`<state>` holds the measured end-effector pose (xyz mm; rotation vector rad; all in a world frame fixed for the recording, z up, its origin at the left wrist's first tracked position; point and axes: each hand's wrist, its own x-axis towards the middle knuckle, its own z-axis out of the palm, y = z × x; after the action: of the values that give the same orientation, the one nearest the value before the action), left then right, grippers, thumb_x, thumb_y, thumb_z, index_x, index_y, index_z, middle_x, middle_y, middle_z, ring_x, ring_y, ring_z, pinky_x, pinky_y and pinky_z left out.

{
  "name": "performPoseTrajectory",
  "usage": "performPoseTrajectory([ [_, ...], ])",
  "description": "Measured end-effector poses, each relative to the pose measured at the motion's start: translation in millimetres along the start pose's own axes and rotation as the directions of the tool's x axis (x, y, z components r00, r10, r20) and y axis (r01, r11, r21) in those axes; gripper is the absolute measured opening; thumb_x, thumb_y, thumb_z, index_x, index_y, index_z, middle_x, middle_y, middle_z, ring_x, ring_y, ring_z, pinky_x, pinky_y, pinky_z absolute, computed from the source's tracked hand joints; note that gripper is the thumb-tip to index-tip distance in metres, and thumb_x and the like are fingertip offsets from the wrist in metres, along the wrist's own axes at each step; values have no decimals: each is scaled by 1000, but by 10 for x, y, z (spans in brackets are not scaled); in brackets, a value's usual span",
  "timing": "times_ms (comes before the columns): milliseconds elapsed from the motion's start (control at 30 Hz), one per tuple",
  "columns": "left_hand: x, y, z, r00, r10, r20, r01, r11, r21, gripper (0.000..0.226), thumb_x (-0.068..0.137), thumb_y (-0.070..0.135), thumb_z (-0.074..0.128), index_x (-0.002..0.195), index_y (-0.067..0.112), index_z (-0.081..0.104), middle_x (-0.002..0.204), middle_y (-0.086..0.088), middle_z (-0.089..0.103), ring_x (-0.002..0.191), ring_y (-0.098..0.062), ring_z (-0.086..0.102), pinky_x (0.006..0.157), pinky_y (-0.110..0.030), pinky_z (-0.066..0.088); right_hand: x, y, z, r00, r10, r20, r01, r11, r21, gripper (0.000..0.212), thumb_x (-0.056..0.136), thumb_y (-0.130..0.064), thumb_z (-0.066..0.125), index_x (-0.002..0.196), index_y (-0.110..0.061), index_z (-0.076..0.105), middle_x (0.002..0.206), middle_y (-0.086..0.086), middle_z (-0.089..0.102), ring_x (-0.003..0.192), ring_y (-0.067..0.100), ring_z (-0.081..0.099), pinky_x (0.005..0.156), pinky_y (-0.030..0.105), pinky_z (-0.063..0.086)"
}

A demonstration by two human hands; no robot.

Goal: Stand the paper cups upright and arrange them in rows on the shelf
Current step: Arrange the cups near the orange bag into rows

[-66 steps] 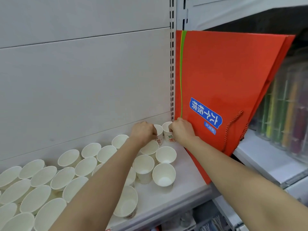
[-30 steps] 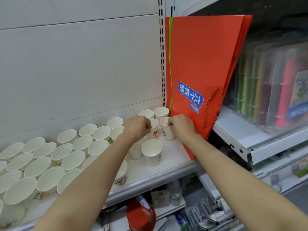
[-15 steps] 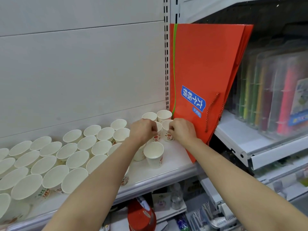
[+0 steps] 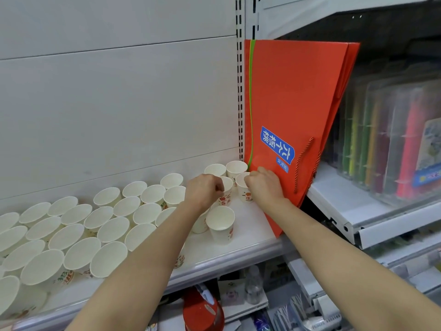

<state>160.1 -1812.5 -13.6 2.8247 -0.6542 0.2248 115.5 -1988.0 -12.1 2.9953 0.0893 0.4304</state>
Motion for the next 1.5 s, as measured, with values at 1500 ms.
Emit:
performPoseTrajectory([
  [1500, -522, 144, -62, 994, 108, -18, -108, 994, -29, 8, 81, 31, 70, 88, 29, 75, 94, 8, 70, 92, -15, 59, 65, -26, 42, -664, 55, -55, 991, 17, -130, 17, 966, 259, 10, 82, -10, 62, 80, -18, 68, 86, -1, 66, 83, 22, 48, 71, 33, 37],
])
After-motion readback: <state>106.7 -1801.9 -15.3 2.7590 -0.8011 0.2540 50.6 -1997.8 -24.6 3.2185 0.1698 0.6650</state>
